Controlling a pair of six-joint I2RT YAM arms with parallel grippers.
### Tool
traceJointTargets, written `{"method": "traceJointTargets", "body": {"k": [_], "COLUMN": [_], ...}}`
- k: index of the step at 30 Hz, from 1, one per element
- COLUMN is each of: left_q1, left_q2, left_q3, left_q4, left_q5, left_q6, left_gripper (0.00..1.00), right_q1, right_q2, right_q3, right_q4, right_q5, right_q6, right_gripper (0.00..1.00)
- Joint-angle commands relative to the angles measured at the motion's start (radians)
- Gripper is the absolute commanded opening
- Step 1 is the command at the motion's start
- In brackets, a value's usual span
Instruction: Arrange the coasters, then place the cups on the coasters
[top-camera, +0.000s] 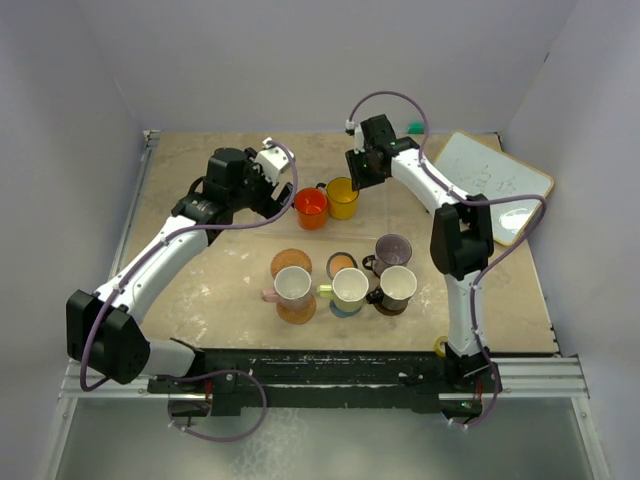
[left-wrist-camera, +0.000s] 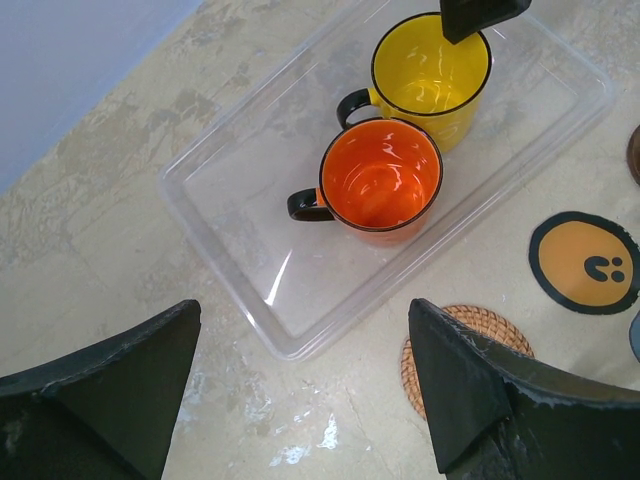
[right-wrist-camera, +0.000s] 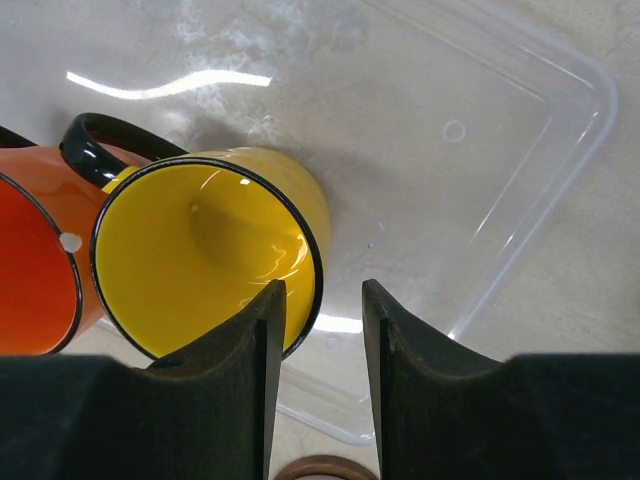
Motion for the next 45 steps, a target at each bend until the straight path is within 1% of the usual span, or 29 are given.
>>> {"method": "traceJointTargets", "body": {"k": [1,6,9,15,22,26,30,37,45], "left_q1": [0.007,0.008,0.007,0.008,0.008,0.007,0.007,0.008,0.007], "left_q2": [-0.041,-0.042,-0.041,-0.037,-0.033,-0.031,-0.032,-0.039,-0.052], "left_q3": [-0.002,-0.006,-0.006,-0.007,-0.007,-0.009,-0.008,-0.008,-0.011], "left_q4": [0.037,0.038,0.040,0.043,0.044,0.045,0.043,0.041,0.043], "left_q5": [0.025,0.029,0.032,0.029,0.030,0.033,0.032,0.039,0.031], "left_q6": [-0.006,-0.007,-0.006,-0.004,-0.003,-0.003,-0.004,-0.007,-0.011], "left_gripper": [0.82,0.82,0.82,0.82,0.82,0.82,0.82,0.82,0.82], "right_q1": [0.013,0.019,0.024,0.027,0.027,0.027,0.025,0.005,-0.011], "right_q2": [0.017,0.053,0.073,0.106,0.102,0.079,0.044,-0.045,-0.173], "right_q3": [0.061,0.085,0.099,0.130,0.151,0.155,0.162,0.166,0.139], "right_q4": [-0.033,-0.053,-0.062,-0.085,-0.092,-0.090,-0.088,-0.084,-0.086], "right_q5": [0.016,0.025,0.025,0.029,0.008,0.035,0.068,0.116,0.107], "right_q6": [0.014,0.021,0.022,0.024,0.014,-0.006,-0.029,-0.062,-0.119], "right_gripper": [0.37,0.32,0.31,0.25,0.13,0.06,0.01,0.00,0.00]}}
